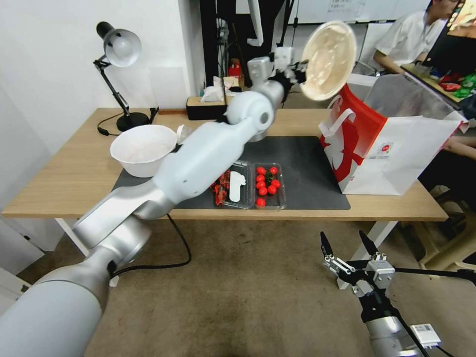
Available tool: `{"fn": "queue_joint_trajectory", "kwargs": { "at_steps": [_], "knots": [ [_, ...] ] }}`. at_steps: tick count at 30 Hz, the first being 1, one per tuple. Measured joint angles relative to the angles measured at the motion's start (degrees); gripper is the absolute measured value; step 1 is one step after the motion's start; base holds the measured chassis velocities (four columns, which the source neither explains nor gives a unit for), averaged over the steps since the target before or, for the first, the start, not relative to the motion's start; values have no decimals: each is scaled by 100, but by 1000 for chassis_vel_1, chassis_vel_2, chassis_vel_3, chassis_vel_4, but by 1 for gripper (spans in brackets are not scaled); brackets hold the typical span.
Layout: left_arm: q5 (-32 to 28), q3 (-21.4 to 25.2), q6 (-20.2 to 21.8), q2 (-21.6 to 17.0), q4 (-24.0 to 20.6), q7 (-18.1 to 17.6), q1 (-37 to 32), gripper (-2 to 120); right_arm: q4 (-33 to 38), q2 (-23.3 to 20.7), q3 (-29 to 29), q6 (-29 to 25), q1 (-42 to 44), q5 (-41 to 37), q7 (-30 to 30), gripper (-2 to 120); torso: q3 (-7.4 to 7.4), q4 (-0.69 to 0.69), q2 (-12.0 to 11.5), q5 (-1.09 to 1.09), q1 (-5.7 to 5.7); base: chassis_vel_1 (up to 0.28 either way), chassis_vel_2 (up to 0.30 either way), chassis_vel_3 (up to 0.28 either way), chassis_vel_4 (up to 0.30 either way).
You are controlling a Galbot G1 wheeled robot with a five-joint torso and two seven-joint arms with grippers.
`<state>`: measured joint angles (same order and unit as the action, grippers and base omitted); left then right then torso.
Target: Pick up the trash from the table and place it into the takeout bag.
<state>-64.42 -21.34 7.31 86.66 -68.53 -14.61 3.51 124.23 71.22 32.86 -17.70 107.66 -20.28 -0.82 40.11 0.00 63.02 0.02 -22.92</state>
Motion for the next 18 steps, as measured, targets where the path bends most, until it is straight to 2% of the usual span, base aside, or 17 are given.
{"fn": "queue_joint_trajectory", "kwargs": {
  "at_steps": [2,3,4,5,7,13,18],
  "knots": [
    [36,31,-227,272,213,44,121,0,0,32,0,-27,41,37,5,100,0,1,0,0,0,0,0,0,0],
    [42,-27,-430,396,283,223,170,0,0,54,-2,-47,59,54,9,100,-1,1,0,-2,0,0,0,0,0],
    [42,-27,-430,396,283,223,170,0,0,54,-2,-47,59,54,9,100,-1,1,0,-2,0,0,0,0,0],
    [126,-154,-544,485,315,426,184,0,0,76,-3,-61,71,68,13,100,-1,-1,0,0,0,0,0,0,0],
    [272,-333,-628,558,344,563,191,0,0,104,-3,-86,95,76,18,100,-1,-2,0,-1,0,0,0,0,0],
    [516,-794,-748,584,402,587,233,0,10,164,25,-151,200,99,34,100,-1,-1,0,0,0,0,0,0,0],
    [567,-886,-756,570,420,587,211,0,-18,218,42,-210,276,109,49,100,-1,1,0,-1,1,0,0,0,0]
  ]
}}
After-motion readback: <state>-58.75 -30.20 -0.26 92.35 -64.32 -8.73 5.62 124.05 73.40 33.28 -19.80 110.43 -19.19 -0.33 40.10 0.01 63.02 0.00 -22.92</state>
